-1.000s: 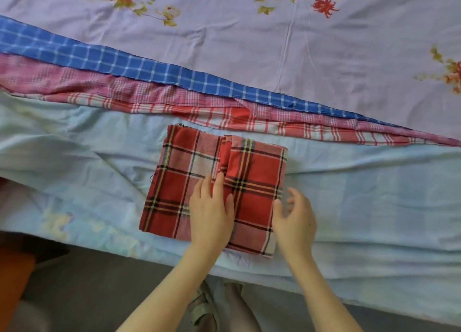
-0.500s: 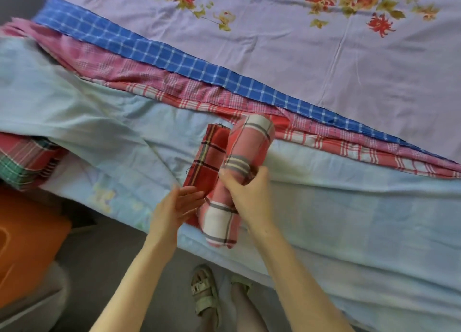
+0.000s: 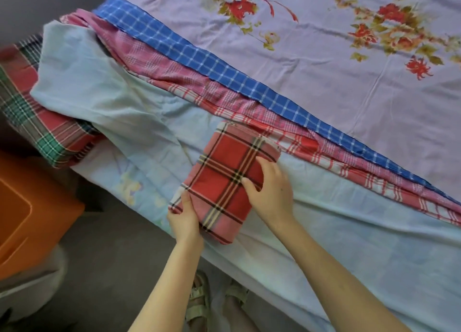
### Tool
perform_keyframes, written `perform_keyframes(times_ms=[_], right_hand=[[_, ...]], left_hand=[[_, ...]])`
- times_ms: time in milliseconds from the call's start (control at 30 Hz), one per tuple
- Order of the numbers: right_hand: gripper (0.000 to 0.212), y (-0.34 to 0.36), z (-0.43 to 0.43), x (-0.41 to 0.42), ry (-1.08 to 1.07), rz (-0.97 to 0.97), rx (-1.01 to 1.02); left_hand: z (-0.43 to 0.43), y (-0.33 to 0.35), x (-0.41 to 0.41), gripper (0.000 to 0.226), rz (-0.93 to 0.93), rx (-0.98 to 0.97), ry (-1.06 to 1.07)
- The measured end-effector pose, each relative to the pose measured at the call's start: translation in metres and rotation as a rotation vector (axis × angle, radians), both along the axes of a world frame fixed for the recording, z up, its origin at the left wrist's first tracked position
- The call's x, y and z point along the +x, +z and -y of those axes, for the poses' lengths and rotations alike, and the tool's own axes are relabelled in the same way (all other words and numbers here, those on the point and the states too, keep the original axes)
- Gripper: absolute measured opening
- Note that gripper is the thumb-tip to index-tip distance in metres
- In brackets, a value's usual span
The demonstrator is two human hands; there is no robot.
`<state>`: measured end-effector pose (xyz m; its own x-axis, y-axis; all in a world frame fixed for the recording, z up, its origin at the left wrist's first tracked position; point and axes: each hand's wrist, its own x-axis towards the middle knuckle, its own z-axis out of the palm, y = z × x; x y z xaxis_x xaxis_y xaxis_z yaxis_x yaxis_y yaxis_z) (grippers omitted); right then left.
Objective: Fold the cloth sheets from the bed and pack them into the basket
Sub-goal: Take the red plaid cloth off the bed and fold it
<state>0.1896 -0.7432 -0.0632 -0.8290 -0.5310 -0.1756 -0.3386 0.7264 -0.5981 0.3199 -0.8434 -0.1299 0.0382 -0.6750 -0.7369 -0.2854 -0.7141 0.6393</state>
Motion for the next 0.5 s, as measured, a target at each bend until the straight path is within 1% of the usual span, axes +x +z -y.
perform_keyframes(times_ms=[33,67,100,167,200,233,267,300,367,433,500], right_hand=[[0.06,-0.005,0.006,-0.01,0.055,-0.157,0.016],[0.063,-0.012,0.013,-0.021,0.11,-0.243,0.064],[0.065,-0.021,0.02,-0.031,0.172,-0.26,0.173],[0.065,-0.049,0.029,-0.044,0.271,-0.161,0.477],[0.064,-0.063,0.026,-0.046,0.282,-0.107,0.578],[0.064,-0.073,0.021,-0.047,0.272,-0.074,0.625],[0.064,-0.077,0.014,-0.047,0.264,-0.062,0.632],[0.065,-0.076,0.009,-0.046,0.265,-0.058,0.6],[0.07,-0.066,0.004,-0.048,0.215,0.012,0.436],[0.078,-0.055,0.01,-0.055,0.013,0.137,0.174],[0.088,-0.053,0.023,-0.066,-0.301,0.373,-0.031]], left_hand=[[0.008,-0.006,-0.002,0.088,0.081,-0.014,0.008],[0.015,-0.007,-0.005,0.079,0.163,-0.026,-0.01],[0.02,-0.007,-0.006,0.07,0.231,-0.041,-0.043],[0.022,-0.006,-0.006,0.059,0.326,-0.108,-0.14],[0.018,-0.002,-0.006,0.057,0.36,-0.133,-0.205],[0.012,0.001,-0.005,0.059,0.377,-0.143,-0.257],[0.006,0.002,-0.001,0.062,0.383,-0.115,-0.275],[0.0,0.003,0.003,0.068,0.367,-0.053,-0.246],[-0.007,0.005,0.011,0.078,0.265,0.086,-0.135],[-0.009,0.006,0.013,0.077,0.117,0.234,-0.051],[-0.011,0.01,0.009,0.072,-0.002,0.34,0.006]])
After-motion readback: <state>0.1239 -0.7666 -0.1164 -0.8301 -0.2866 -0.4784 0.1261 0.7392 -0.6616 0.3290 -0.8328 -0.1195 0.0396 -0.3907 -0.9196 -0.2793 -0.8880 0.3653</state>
